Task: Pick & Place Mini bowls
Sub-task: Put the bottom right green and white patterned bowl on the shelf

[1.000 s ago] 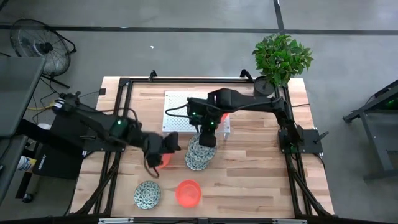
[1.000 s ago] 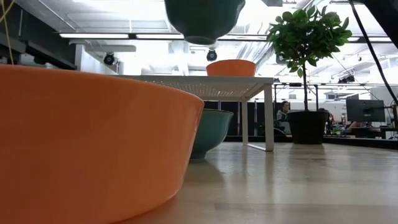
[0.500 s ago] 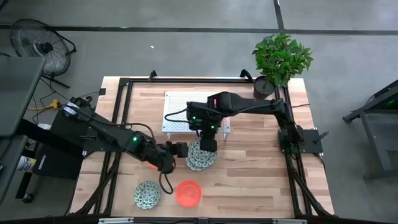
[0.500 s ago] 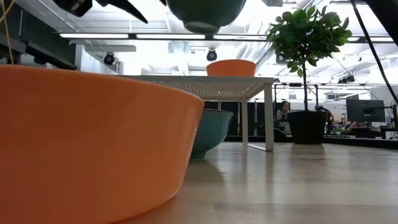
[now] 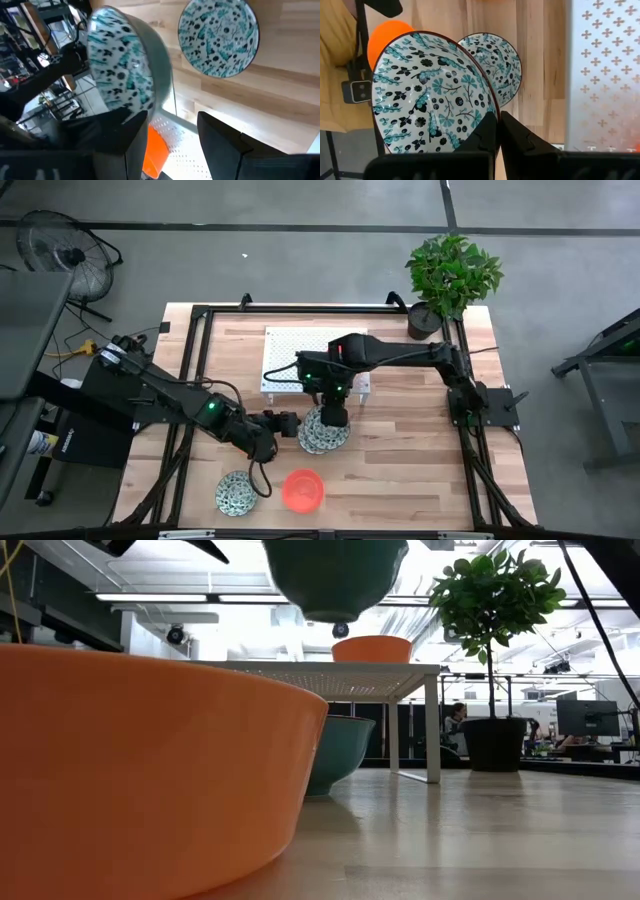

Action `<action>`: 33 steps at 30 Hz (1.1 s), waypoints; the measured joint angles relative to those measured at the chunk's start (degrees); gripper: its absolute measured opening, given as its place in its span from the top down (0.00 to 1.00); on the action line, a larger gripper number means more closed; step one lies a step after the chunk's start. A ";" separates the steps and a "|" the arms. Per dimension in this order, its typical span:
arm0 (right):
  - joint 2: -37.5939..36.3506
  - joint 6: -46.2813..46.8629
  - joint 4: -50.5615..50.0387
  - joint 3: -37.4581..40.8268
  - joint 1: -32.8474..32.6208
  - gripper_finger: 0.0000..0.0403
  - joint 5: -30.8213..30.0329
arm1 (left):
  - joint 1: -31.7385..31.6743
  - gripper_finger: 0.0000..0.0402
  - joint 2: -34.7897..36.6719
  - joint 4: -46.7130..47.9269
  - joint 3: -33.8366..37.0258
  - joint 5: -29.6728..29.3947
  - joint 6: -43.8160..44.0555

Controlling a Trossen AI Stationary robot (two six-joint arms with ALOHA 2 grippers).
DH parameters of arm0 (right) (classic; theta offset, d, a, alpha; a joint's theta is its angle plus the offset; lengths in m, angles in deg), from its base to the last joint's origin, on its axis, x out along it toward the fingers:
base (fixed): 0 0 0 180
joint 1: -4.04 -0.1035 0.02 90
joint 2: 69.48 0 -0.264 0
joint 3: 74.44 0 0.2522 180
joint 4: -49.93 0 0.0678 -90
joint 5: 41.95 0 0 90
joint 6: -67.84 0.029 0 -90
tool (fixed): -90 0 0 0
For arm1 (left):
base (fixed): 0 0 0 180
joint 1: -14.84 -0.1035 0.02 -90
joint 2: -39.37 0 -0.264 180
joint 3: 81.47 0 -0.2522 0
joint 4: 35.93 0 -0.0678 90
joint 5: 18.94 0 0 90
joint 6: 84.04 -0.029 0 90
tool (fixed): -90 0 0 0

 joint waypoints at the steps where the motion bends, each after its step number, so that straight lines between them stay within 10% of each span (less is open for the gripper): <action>1: 0.53 0.01 0.12 -0.02 -0.02 1.00 -0.02 | -0.02 0.59 0.00 0.18 0.00 0.17 0.00; 33: 2.35 -7.38 -0.50 -0.02 -0.43 1.00 6.33 | -0.22 0.59 -3.58 -4.18 0.07 9.14 -6.73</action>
